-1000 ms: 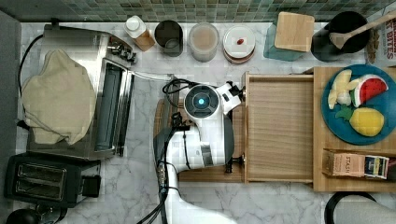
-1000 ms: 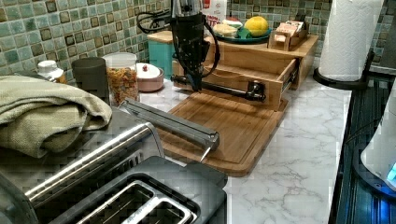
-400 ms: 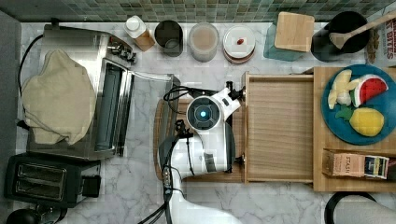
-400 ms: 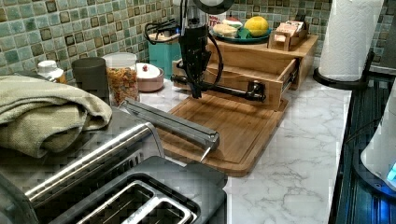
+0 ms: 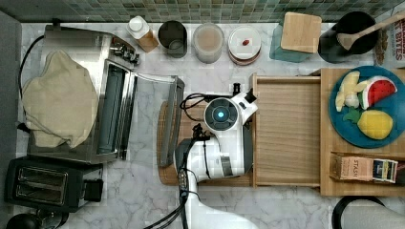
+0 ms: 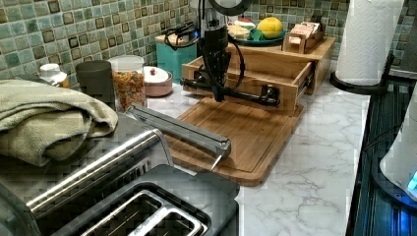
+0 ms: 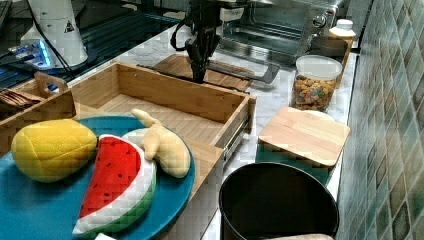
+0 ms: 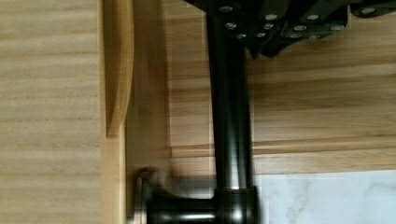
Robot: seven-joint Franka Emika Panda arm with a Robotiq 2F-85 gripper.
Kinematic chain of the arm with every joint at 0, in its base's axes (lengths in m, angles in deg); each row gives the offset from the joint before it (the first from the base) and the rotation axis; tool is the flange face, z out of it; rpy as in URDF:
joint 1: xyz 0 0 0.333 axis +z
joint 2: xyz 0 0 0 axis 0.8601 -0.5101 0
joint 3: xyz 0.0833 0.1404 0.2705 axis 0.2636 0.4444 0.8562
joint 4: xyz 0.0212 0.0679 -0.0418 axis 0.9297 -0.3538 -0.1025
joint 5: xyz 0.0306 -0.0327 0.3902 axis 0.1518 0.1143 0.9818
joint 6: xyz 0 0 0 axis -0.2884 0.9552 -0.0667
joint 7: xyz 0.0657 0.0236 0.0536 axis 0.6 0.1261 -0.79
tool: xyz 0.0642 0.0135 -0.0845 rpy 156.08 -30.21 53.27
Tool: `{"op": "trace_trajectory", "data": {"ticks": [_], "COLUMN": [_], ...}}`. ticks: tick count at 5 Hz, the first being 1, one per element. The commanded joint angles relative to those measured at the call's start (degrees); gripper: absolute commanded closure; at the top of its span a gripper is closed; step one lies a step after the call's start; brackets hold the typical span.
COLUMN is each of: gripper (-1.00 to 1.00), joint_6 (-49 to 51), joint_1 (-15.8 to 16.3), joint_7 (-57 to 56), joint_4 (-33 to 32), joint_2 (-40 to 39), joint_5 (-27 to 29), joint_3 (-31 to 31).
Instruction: Close the drawer.
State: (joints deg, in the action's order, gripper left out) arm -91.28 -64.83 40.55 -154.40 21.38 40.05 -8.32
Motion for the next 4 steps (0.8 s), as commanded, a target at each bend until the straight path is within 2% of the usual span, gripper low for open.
{"op": "trace_trajectory", "data": {"ticks": [1,2,3,4], "gripper": [1.0,1.0,1.0,1.0], "joint_6": [0.83,-1.81,-7.65,-12.63], "joint_1": [-8.03,-11.86,-14.07,-16.39], "joint_7": [-8.27,-10.46,-12.91,-15.08], "joint_4": [3.15,5.61,7.52,8.62], "joint_2": [0.08,-1.32,-4.41,-7.27], "joint_5": [-7.54,-10.38,-12.77,-12.24], "joint_3": [-11.19,-14.2,-17.58,-19.81]}}
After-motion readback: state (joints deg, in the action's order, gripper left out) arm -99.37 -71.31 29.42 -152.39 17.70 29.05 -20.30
